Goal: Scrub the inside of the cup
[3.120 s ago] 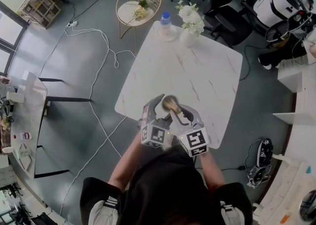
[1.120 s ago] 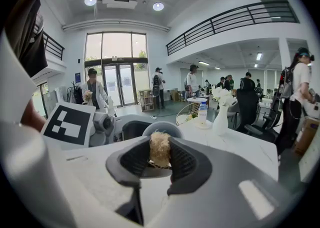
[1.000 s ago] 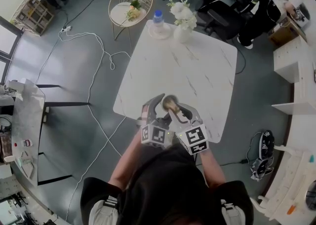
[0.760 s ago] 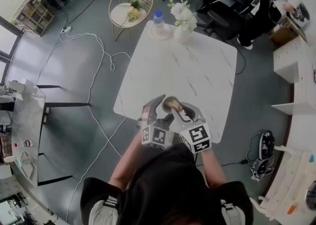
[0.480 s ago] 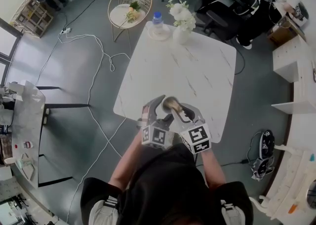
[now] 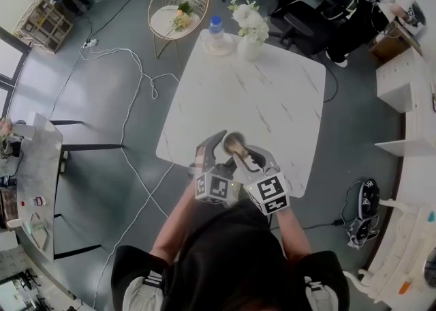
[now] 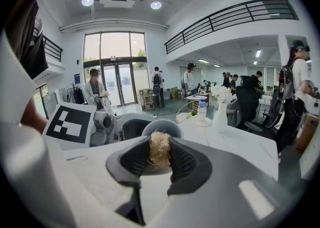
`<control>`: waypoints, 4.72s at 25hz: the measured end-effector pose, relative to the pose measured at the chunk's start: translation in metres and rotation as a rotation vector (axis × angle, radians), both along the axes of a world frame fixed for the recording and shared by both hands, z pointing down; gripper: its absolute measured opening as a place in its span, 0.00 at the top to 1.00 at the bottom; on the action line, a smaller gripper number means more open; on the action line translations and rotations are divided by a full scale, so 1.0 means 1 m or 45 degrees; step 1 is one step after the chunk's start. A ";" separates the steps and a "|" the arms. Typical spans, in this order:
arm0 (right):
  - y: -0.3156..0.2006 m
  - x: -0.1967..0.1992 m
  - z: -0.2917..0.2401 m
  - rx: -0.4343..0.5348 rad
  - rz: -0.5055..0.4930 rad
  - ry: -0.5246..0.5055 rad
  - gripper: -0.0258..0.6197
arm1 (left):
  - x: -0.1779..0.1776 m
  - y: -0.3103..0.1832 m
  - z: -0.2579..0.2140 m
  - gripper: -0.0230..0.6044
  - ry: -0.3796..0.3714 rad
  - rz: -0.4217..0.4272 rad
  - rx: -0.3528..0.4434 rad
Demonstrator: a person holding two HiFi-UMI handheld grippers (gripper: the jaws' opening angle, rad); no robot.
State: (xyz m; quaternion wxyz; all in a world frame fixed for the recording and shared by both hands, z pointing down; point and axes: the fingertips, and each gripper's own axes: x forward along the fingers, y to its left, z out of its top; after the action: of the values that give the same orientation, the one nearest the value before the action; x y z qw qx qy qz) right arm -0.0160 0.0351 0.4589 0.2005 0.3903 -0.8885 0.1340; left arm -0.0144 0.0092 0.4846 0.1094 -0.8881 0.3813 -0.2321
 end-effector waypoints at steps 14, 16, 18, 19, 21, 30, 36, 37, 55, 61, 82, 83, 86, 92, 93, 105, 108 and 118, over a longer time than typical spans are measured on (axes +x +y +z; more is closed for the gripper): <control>-0.006 0.013 0.003 -0.022 0.035 0.006 0.80 | 0.012 0.007 0.003 0.40 0.001 0.044 -0.010; -0.008 0.015 0.003 -0.023 0.041 0.002 0.80 | 0.012 0.006 0.003 0.40 0.007 0.041 -0.009; -0.009 0.016 0.004 -0.027 0.043 0.002 0.80 | 0.012 0.005 0.003 0.40 0.011 0.040 -0.012; -0.009 0.016 0.004 -0.028 0.043 0.002 0.80 | 0.012 0.004 0.003 0.40 0.011 0.041 -0.014; -0.009 0.016 0.005 -0.031 0.044 0.003 0.80 | 0.012 0.003 0.004 0.40 0.011 0.041 -0.018; -0.009 0.012 0.007 -0.039 0.035 -0.001 0.80 | 0.008 -0.007 0.008 0.40 0.010 0.018 -0.029; -0.008 0.008 0.009 -0.035 0.024 -0.006 0.80 | 0.007 -0.010 0.011 0.40 0.021 0.011 -0.040; -0.009 0.008 0.009 -0.038 0.025 -0.005 0.80 | 0.007 -0.011 0.011 0.40 0.022 0.012 -0.043; -0.028 0.067 -0.039 0.203 0.272 -0.138 0.80 | 0.016 -0.037 0.026 0.40 0.209 0.008 -0.208; -0.035 0.115 -0.030 0.258 0.451 -0.113 0.80 | 0.033 -0.050 0.022 0.40 0.269 0.046 -0.225; -0.015 0.238 0.032 0.167 0.945 -0.045 0.80 | 0.132 -0.069 0.064 0.40 0.258 0.320 -0.380; -0.016 0.241 0.035 0.159 0.953 -0.047 0.80 | 0.135 -0.072 0.067 0.40 0.255 0.324 -0.383; -0.016 0.249 0.044 0.140 0.976 -0.049 0.80 | 0.144 -0.081 0.074 0.40 0.246 0.334 -0.390; -0.016 0.260 0.057 0.104 1.017 -0.059 0.80 | 0.157 -0.096 0.087 0.40 0.225 0.345 -0.403; -0.017 0.261 0.060 0.099 1.020 -0.059 0.80 | 0.159 -0.097 0.090 0.40 0.218 0.348 -0.395; -0.031 0.268 0.089 0.038 1.044 -0.068 0.80 | 0.174 -0.094 0.140 0.40 0.164 0.417 -0.484; -0.035 0.270 0.098 0.022 1.049 -0.064 0.80 | 0.178 -0.097 0.149 0.40 0.168 0.426 -0.500; -0.035 0.277 0.117 -0.025 1.080 -0.074 0.80 | 0.191 -0.100 0.170 0.40 0.167 0.452 -0.541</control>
State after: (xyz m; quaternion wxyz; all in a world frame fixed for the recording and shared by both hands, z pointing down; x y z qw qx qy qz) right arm 0.2613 -0.0003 0.5760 0.1062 0.7154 -0.6533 0.2240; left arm 0.1767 -0.0911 0.6546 -0.0653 -0.9571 0.1690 -0.2261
